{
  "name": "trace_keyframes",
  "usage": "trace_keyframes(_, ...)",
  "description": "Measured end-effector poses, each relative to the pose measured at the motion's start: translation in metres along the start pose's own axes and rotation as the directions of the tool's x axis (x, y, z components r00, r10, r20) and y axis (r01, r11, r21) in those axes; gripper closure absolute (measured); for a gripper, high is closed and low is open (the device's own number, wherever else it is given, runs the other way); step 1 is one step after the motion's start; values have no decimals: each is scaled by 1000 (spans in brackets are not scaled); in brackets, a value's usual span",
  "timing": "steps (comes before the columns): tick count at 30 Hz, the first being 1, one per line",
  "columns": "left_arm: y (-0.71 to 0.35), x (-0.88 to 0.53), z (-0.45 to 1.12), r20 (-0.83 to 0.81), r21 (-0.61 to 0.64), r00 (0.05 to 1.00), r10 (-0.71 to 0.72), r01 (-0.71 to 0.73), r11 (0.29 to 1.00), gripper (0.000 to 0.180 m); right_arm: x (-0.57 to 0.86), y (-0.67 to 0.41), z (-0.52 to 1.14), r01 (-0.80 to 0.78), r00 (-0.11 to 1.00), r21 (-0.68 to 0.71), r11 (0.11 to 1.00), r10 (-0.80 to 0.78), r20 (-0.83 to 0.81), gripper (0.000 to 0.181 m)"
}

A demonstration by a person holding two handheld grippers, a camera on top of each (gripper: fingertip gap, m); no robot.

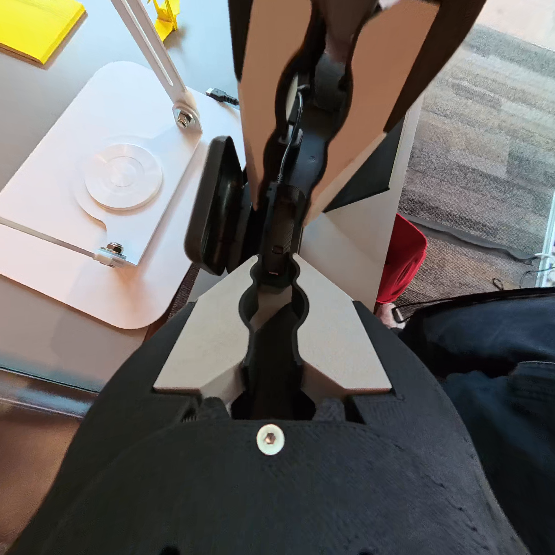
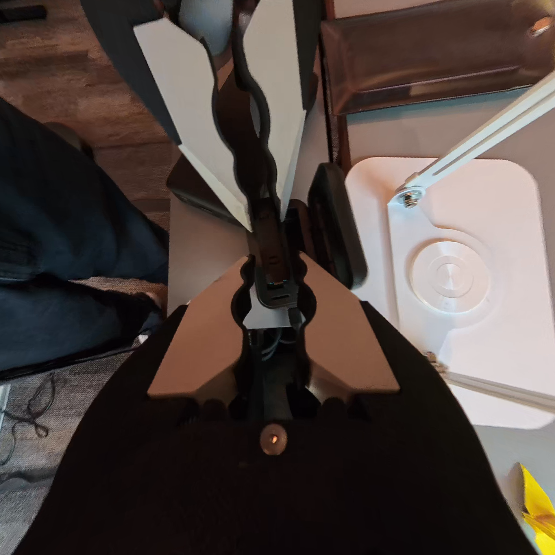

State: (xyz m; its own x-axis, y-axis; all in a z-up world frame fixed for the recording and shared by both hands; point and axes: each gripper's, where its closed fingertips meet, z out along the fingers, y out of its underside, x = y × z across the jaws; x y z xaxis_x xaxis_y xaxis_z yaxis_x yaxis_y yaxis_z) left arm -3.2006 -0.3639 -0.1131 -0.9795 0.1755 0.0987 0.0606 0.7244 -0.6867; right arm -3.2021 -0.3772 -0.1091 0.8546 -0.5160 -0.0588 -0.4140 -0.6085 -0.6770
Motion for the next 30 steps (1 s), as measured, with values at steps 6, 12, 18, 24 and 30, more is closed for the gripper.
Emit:
trace_keyframes(6,0,2,4,17,-35,997,73,-72,997,166,2,-3,-11,-52,999,37,998,53,-14,158)
trace_keyframes(12,-3,3,-4,-35,-12,999,-4,3,1000,161,-7,0,-1,-53,999,5,999,53,-3,172)
trace_keyframes(18,-1,0,-10,-20,4,998,-65,65,998,171,-5,-3,2,-125,991,33,992,126,-41,181)
trace_keyframes(24,1,-7,-5,10,29,990,-140,140,990,180,-4,-1,3,-215,975,80,973,219,-46,181)
trace_keyframes(30,6,-22,-18,112,75,963,-244,237,969,172,-4,0,2,-187,976,88,978,195,-101,181)
